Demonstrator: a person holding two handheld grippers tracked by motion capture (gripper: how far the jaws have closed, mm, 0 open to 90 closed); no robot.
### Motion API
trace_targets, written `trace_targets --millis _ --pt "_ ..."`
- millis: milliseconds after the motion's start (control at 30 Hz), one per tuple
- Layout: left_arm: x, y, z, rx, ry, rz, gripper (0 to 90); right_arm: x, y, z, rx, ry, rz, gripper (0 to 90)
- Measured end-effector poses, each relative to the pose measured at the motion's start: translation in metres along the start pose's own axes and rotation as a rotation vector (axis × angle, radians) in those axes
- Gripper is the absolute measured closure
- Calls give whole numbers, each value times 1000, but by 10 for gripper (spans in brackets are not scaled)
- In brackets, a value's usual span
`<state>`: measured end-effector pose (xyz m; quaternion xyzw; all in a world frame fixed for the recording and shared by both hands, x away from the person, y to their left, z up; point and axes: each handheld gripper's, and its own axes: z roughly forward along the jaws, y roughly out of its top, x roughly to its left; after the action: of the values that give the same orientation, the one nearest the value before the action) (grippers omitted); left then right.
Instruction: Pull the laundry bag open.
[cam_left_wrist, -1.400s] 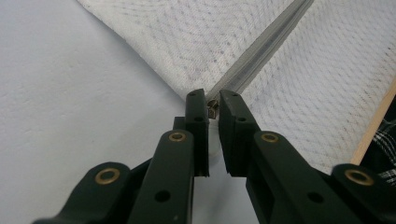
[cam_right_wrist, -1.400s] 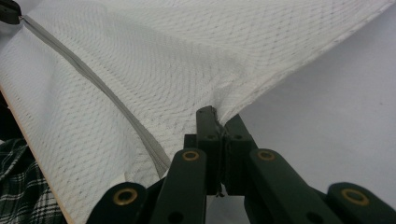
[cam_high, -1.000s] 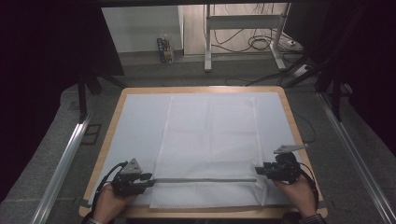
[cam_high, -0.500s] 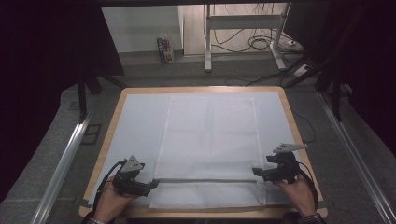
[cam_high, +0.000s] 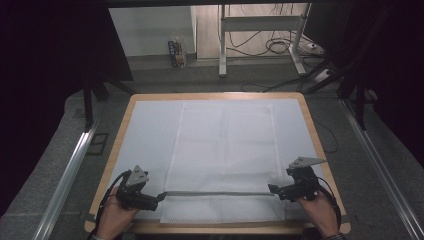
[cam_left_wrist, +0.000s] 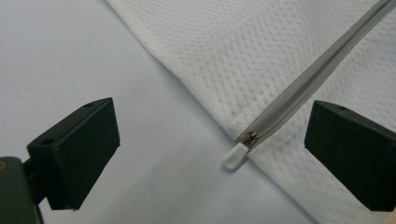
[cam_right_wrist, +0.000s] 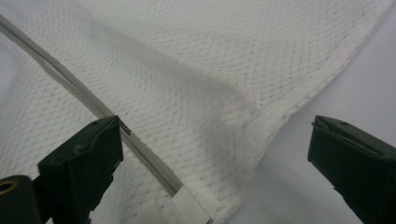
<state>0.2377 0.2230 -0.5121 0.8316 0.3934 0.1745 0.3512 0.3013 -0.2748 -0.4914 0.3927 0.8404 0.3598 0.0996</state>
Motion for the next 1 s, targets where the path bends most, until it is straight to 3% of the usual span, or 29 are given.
trace_targets --millis 233,533,833,1000 --pt "8 -9 -8 6 61 8 18 5 -5 -12 -50 -37 -12 0" --pt "18 -24 -16 2 123 -36 0 4 -18 -21 -89 -36 12 0" --pt "22 -36 -12 15 108 -71 0 -2 -36 -24 -76 -39 41 0" --pt "22 -38 -10 27 103 -78 0 -2 -38 -21 -48 -46 31 0"
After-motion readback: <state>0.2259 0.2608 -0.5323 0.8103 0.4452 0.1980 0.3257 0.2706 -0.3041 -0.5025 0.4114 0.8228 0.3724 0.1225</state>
